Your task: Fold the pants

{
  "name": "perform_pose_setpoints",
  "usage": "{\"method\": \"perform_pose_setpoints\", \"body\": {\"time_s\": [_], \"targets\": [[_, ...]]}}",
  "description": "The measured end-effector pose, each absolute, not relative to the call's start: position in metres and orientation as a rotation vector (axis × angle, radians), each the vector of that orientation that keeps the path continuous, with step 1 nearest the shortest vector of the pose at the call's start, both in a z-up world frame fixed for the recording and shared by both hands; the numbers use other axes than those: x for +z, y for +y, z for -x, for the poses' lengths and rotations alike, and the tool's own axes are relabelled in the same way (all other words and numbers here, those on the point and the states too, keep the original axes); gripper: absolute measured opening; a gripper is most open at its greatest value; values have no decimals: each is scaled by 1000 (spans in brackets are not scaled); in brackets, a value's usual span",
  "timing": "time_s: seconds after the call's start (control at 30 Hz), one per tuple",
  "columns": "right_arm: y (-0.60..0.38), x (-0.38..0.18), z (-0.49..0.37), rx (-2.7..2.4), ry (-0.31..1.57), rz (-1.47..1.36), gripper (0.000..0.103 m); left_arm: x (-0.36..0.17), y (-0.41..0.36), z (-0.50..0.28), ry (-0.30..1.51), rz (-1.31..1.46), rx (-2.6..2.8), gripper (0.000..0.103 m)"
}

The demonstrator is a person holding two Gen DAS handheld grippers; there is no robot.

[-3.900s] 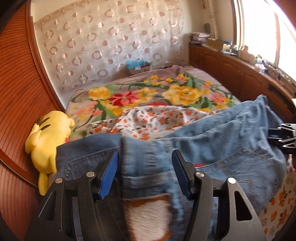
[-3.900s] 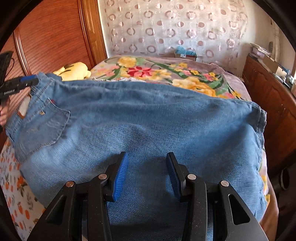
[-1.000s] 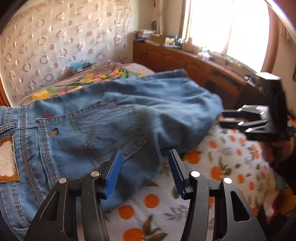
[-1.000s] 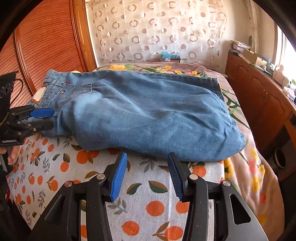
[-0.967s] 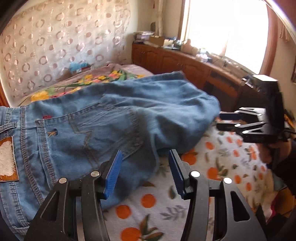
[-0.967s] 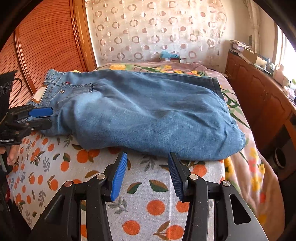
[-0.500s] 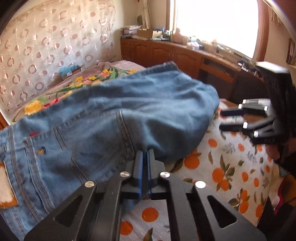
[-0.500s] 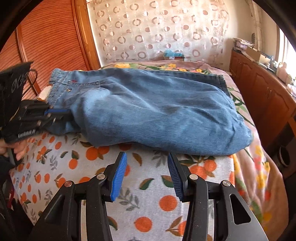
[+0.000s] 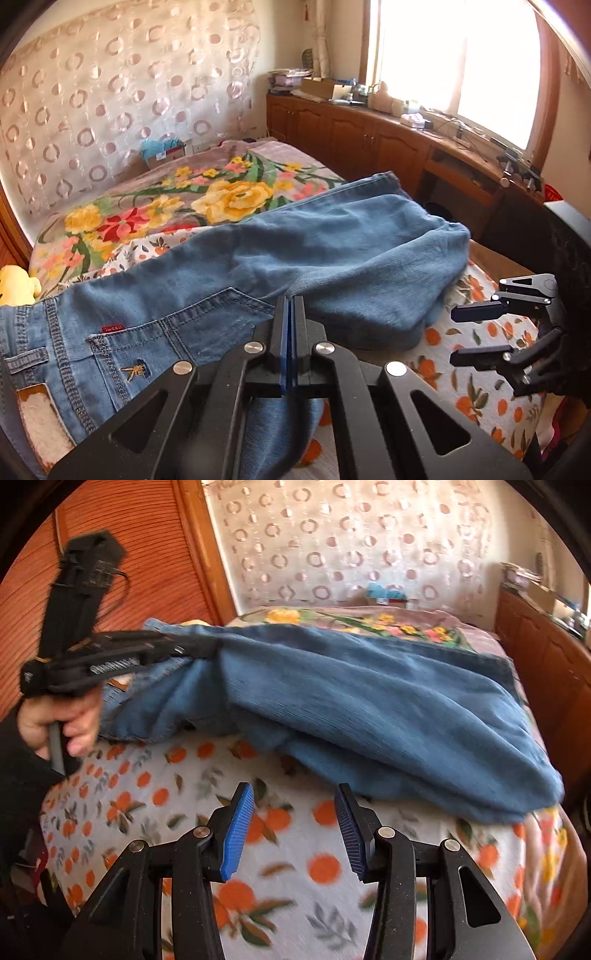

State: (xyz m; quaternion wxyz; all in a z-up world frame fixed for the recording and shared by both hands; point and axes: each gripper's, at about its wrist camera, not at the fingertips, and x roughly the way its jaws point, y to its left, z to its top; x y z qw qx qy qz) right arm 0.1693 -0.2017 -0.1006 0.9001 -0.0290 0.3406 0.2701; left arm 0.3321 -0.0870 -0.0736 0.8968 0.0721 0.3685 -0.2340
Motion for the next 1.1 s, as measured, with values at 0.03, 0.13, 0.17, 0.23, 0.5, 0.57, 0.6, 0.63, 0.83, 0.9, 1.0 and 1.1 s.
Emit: {"method": "perform_pose_setpoints", "body": {"time_s": [0.03,0.13,0.17,0.23,0.5,0.57,0.6,0.63,0.83,0.9,1.0,1.1], "targets": [[-198,-99,-174,567,703,62,47,-75,-87,-334,769,-146,-483,1],[-185,-100,-188,603,712,70,46,-78,-86,-336,774,-140,-480,1],[-181,-102,-191,609,718,73,45,-78,-86,-337,774,-141,-480,1],[-176,-106,-198,621,724,77,42,-79,-86,-338,775,-144,-484,1],[-174,-100,-213,630,680,36,4,-79,-81,-333,781,-131,-500,2],[-178,-90,-208,647,657,25,2,-77,-81,-330,780,-130,-503,2],[-180,-85,-204,654,643,24,2,-75,-81,-327,777,-129,-506,2],[-183,-80,-200,660,633,17,2,-73,-81,-324,775,-126,-509,2],[-198,-45,-170,680,601,9,2,-59,-87,-295,748,-137,-535,2],[-199,-42,-156,683,605,25,2,-55,-87,-287,741,-144,-533,2],[-201,-47,-143,682,619,32,2,-52,-84,-272,732,-147,-528,3],[-207,-62,-153,641,663,20,2,-58,-75,-265,743,-157,-491,7]]}}
